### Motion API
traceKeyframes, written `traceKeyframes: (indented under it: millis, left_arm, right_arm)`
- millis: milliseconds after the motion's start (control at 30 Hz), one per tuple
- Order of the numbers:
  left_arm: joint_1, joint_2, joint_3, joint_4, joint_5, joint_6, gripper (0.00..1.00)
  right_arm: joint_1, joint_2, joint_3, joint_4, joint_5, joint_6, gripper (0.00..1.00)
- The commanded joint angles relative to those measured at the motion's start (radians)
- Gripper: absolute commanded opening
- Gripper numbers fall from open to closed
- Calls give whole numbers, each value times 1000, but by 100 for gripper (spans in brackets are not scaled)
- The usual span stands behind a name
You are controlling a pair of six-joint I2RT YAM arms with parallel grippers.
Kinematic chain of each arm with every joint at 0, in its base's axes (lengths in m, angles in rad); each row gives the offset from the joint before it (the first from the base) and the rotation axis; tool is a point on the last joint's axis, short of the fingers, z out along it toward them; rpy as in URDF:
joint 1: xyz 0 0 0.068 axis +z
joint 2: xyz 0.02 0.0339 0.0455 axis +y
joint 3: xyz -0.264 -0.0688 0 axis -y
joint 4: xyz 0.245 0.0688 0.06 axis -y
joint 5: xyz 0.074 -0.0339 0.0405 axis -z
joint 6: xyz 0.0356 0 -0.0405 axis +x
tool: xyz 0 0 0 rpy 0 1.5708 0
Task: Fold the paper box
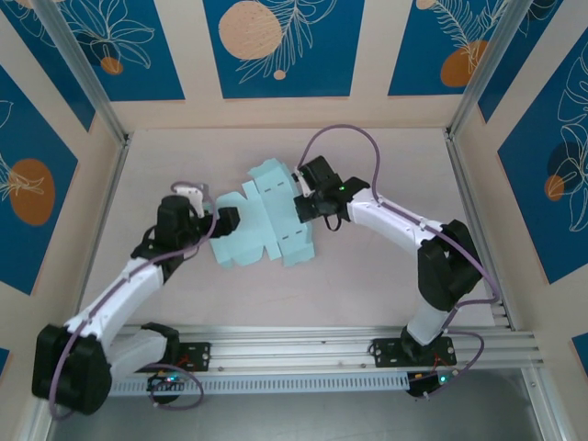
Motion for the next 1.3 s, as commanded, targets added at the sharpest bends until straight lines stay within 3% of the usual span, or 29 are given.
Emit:
traceKeyframes:
  millis: [0,233,433,567,767,867,1033,1100,1267]
  left_arm:
    - [40,113,137,-7,204,313,87]
    - [54,296,349,-70,348,552,85]
    - [74,382,442,-61,363,596,78]
    - [81,448,514,-128,436,645,60]
    - [80,482,520,-150,443,691,37]
    - [81,479,497,-119,439,696,36]
    - [81,463,426,17,431,651,5]
    - [79,453,384,99,411,606,0]
    - [74,420,283,238,325,519,0]
  right_arm:
    - [-12,13,89,-104,-63,-194,0]
    - [-38,48,215,-189,-160,-352,0]
    - [-42,82,300,-258,-189,-426,0]
    - [-51,104,345,-293,-196,-463,0]
    - [-60,145,437,-356,-190,-500,0]
    - [-62,171,484,-384,-188,-513,0]
    - [-61,217,552,-416,-170,-523,0]
    - [-60,236,570,-421,-152,-519,0]
    - [-64,232,565,-399,-114,-502,0]
